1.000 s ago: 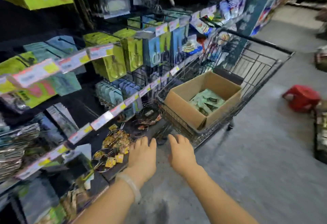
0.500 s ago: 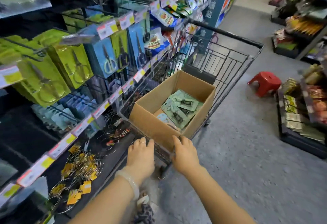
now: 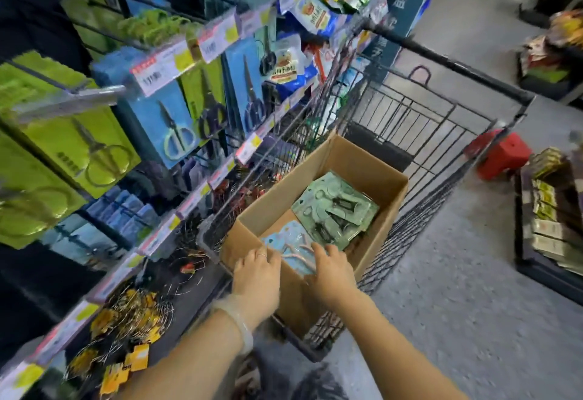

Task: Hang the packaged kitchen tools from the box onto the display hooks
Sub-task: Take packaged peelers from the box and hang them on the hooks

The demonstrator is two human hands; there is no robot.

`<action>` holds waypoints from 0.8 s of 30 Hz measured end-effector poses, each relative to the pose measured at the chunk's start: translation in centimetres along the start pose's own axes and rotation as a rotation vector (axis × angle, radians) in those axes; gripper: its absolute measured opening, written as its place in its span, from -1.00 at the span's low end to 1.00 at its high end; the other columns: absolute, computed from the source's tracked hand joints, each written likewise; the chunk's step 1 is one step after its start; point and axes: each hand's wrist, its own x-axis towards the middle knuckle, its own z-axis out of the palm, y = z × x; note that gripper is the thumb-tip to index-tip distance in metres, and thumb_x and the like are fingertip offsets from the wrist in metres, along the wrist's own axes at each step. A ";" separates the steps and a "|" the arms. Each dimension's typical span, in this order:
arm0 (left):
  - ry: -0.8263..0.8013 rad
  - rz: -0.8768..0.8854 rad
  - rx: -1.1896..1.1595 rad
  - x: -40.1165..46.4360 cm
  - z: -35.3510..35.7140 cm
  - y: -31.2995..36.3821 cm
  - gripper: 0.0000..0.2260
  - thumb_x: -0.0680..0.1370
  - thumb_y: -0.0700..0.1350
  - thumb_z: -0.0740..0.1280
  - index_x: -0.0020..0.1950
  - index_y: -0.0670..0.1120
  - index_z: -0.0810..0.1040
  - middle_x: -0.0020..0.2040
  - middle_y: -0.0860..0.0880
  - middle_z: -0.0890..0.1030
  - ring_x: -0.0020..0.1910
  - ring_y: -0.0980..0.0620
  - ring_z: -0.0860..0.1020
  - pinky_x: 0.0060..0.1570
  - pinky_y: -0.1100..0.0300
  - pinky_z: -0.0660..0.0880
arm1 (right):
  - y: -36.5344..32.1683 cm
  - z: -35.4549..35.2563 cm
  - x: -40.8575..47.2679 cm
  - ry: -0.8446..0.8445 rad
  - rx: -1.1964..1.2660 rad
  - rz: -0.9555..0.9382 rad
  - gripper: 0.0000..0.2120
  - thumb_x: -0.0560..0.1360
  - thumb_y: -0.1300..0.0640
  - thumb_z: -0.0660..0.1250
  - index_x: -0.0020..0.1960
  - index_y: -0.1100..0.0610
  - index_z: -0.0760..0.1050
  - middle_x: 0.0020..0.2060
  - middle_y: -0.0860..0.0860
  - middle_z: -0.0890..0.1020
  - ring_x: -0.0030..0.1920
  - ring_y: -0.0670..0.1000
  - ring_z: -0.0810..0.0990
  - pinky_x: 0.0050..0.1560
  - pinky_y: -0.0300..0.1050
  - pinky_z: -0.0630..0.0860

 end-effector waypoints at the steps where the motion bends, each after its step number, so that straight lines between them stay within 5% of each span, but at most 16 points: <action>1: -0.008 -0.012 -0.013 0.7 0.0 0.0 -0.40 0.53 -0.02 0.32 0.49 -0.05 0.13 0.44 -0.12 0.24 0.41 -0.12 0.23 0.34 0.01 0.23 | 0.1 -0.1 1.0 -0.018 0.004 -0.004 -0.42 0.54 0.10 0.24 0.49 0.08 0.10 0.37 0.14 0.27 0.34 0.20 0.29 0.30 0.04 0.30; 13: -0.062 -0.264 -0.246 8.6 0.0 3.5 -0.40 0.59 -0.04 0.23 0.55 0.01 0.00 0.53 -0.10 0.12 0.47 -0.11 0.17 0.38 0.06 0.21 | 4.7 0.1 13.9 -0.338 -0.056 -0.133 -0.39 0.51 0.03 0.30 0.47 0.10 0.14 0.36 0.15 0.32 0.33 0.17 0.33 0.34 0.05 0.34; 24: -0.052 -0.476 -0.323 13.7 2.9 7.3 -0.40 0.62 0.11 0.12 0.56 0.02 -0.08 0.53 -0.03 0.10 0.48 -0.03 0.13 0.42 0.13 0.08 | 10.4 9.0 22.3 -0.631 0.077 -0.168 -0.29 0.54 -0.12 0.20 0.53 -0.14 -0.15 0.35 0.16 0.40 0.17 0.21 0.52 0.17 0.10 0.47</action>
